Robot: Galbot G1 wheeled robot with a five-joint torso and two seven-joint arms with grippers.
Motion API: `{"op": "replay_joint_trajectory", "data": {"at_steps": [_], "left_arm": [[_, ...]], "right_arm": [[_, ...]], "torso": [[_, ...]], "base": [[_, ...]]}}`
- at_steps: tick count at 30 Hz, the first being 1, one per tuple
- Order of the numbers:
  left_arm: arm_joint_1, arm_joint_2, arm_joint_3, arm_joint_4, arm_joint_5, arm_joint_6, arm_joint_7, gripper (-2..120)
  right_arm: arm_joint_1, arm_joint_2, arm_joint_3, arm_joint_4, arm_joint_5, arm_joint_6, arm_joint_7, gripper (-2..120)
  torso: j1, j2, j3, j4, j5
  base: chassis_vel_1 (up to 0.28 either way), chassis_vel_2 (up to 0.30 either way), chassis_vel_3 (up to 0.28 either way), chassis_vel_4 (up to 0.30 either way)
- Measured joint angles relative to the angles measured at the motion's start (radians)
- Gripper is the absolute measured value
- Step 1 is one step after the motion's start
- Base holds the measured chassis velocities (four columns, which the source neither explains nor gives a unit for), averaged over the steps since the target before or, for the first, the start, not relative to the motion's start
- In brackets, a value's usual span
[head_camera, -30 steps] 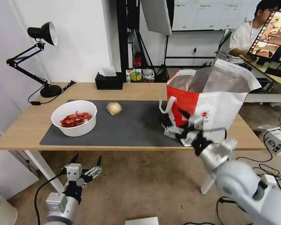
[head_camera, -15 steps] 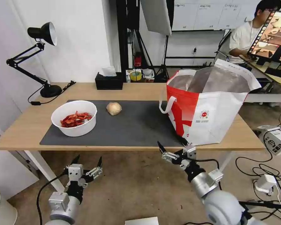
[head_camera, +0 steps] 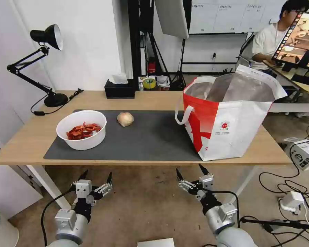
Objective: Pick up the trash from the table and place it into the takeout bag.
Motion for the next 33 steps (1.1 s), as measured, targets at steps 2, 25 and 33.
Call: {"op": "replay_joint_trajectory", "data": {"at_steps": [2,25,33], "left_arm": [[-0.003,0.002,0.001,0.003,0.000,0.001,0.000,100],[-0.006,-0.004,0.005,0.008,0.004,0.005,-0.003,100],[-0.004,-0.005,0.002,0.005,0.003,0.005,-0.004,100]], "right_arm": [[-0.001,0.009,-0.005,0.004,-0.008,-0.002,0.005,100],[0.037,0.015,-0.024,0.017,-0.007,-0.034,0.010,100],[0.117,-0.023,-0.017,0.042,0.095,-0.042,-0.039,100]], "torso": [[0.000,0.000,0.000,0.0000,-0.0001],[0.000,0.000,0.000,0.0000,0.0000],[0.000,0.000,0.000,0.0000,0.0000]], "base": [[0.000,0.000,0.000,0.000],[0.000,0.000,0.000,0.000],[0.000,0.000,0.000,0.000]]}}
